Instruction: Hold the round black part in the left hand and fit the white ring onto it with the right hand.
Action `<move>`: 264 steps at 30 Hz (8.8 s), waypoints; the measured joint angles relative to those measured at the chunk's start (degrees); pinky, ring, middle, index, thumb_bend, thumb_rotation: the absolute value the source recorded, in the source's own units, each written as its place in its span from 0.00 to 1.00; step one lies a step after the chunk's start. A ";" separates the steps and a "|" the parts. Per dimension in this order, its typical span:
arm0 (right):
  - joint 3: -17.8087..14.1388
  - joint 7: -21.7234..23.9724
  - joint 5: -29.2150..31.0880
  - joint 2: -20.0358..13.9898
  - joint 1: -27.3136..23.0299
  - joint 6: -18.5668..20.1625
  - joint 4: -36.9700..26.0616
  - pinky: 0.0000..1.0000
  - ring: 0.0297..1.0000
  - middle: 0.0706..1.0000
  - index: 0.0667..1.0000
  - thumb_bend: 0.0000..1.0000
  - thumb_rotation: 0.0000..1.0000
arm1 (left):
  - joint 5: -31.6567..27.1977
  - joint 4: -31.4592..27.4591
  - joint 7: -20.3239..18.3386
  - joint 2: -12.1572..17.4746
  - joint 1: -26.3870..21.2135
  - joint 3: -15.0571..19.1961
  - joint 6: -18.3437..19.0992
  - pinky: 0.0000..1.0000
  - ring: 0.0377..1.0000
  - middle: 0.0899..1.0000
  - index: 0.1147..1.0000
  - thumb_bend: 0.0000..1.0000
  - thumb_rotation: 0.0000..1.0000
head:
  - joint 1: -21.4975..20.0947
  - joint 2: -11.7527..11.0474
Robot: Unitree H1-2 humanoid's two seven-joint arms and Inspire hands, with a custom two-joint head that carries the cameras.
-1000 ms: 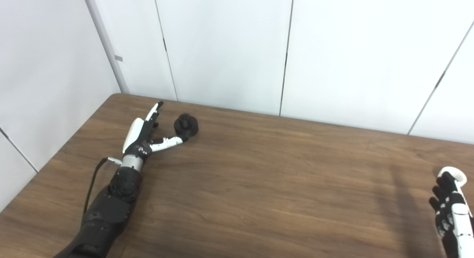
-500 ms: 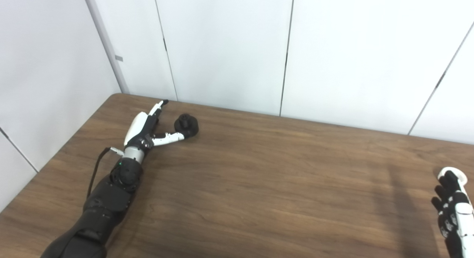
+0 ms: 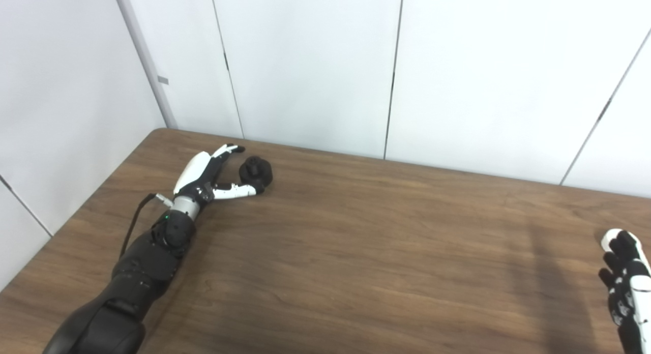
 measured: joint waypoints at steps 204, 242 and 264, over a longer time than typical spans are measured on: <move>4.30 2.59 -33.23 -20.36 -16.63 0.10 12.67 0.66 0.76 0.77 0.72 0.69 0.07 | 16.94 -34.79 2.32 -8.24 7.88 -31.84 -8.76 1.00 1.00 0.86 0.42 0.52 0.06 | -34.72 5.63; 14.25 14.78 -44.00 -29.33 -32.45 -4.09 34.54 0.84 0.92 0.86 0.74 0.79 0.22 | 15.32 -34.52 3.00 -7.55 7.34 -33.41 -8.82 1.00 1.00 0.85 0.42 0.52 0.05 | -38.50 2.81; 16.68 19.62 -44.79 -30.40 -33.73 -3.28 39.00 0.92 0.95 0.87 0.76 0.85 0.32 | 15.09 -36.71 1.78 -6.87 9.04 -32.29 -8.79 1.00 0.99 0.84 0.42 0.52 0.05 | -38.76 2.29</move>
